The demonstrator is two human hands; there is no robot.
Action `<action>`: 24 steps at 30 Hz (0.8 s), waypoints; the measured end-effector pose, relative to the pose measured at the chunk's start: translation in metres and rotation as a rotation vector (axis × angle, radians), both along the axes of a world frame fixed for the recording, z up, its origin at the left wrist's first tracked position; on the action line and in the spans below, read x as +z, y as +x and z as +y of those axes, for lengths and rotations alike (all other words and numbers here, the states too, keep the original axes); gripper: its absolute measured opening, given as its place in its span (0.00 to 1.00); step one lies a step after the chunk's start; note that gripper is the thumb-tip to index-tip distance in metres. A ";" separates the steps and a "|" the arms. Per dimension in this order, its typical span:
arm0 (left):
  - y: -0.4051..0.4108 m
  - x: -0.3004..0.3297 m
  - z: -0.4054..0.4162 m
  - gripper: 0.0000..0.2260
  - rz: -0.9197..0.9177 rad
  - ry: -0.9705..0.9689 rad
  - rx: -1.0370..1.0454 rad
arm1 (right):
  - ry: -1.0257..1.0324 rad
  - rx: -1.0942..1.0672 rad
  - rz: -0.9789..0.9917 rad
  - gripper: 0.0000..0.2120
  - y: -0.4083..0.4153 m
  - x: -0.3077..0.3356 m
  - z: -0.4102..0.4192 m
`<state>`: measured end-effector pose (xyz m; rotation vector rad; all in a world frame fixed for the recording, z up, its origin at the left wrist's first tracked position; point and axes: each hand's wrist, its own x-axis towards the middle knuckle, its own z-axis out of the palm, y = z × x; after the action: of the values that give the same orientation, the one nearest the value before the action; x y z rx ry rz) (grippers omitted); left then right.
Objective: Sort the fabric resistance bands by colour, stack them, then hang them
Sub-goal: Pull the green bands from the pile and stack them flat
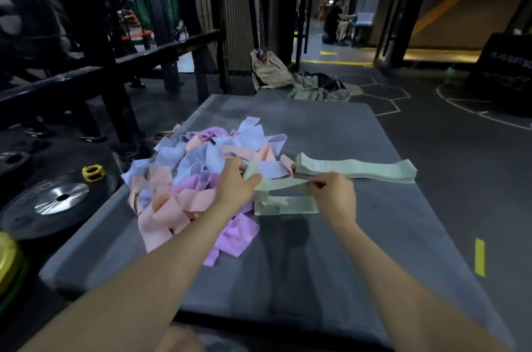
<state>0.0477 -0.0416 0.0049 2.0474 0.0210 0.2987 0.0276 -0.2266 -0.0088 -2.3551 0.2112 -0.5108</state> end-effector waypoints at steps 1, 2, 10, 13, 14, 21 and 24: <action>0.000 -0.007 -0.001 0.14 0.017 0.008 -0.025 | -0.049 -0.023 0.013 0.07 0.001 -0.008 0.000; 0.000 -0.013 -0.003 0.15 0.038 0.022 -0.066 | -0.089 -0.016 0.031 0.07 0.002 -0.015 0.000; 0.013 -0.048 -0.004 0.02 0.073 0.281 -0.201 | -0.123 0.136 0.138 0.11 0.004 -0.044 -0.003; 0.010 -0.056 -0.009 0.05 0.041 0.348 -0.128 | -0.092 0.071 0.077 0.14 0.005 -0.047 -0.008; 0.010 -0.060 -0.011 0.05 0.022 0.370 -0.104 | -0.077 0.042 0.064 0.14 0.005 -0.049 -0.011; -0.008 -0.070 -0.019 0.19 -0.060 0.451 0.061 | 0.125 -0.178 0.102 0.09 0.003 -0.049 -0.021; -0.009 -0.068 -0.022 0.24 -0.026 0.405 0.103 | 0.136 -0.269 0.126 0.12 0.001 -0.045 -0.027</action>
<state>0.0386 -0.0635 -0.0634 2.4484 0.0538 0.4210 0.0286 -0.2536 -0.0542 -2.2387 0.6090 -0.4586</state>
